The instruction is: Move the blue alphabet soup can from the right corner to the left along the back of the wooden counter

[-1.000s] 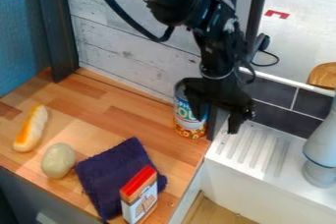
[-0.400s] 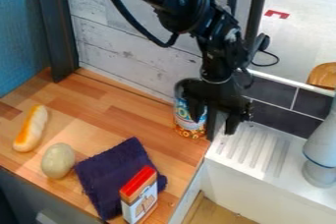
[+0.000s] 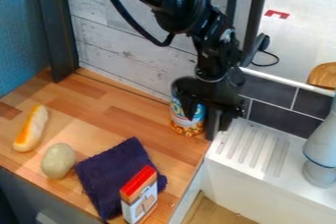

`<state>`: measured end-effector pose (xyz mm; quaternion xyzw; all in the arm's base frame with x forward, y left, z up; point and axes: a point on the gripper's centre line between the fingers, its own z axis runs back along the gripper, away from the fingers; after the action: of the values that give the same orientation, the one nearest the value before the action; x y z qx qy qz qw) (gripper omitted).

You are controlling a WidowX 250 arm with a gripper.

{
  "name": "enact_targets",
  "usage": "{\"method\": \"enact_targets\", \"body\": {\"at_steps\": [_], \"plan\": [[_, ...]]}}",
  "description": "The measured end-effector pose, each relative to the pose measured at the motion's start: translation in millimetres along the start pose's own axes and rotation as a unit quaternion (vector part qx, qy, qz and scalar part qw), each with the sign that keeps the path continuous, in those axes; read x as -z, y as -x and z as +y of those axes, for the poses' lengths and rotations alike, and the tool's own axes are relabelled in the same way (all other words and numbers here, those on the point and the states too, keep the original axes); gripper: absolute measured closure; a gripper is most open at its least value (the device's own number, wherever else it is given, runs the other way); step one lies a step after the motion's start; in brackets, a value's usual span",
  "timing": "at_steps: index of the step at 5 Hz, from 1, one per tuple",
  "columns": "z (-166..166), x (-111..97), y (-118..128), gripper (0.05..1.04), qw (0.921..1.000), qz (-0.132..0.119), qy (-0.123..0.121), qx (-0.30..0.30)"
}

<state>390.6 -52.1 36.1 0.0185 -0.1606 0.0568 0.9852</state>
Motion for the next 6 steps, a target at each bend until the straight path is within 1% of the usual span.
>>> {"method": "enact_targets", "body": {"at_steps": [1, 2, 3, 4, 5, 6], "plan": [[11.9, 2.0, -1.8, 0.083, 0.9997, -0.001, -0.006, -0.025], [36.4, 6.4, -1.5, 0.083, 0.9976, 0.002, -0.018, -0.067], [59.5, 7.6, -2.9, 0.083, 0.9953, 0.002, -0.031, -0.091], [71.7, 0.1, -2.9, 0.083, 0.9936, -0.006, -0.039, -0.106], [80.6, -0.5, -2.4, 0.083, 0.9893, -0.007, -0.049, -0.137], [81.7, -1.0, -1.6, 0.083, 0.9807, -0.006, -0.053, -0.188]]}}
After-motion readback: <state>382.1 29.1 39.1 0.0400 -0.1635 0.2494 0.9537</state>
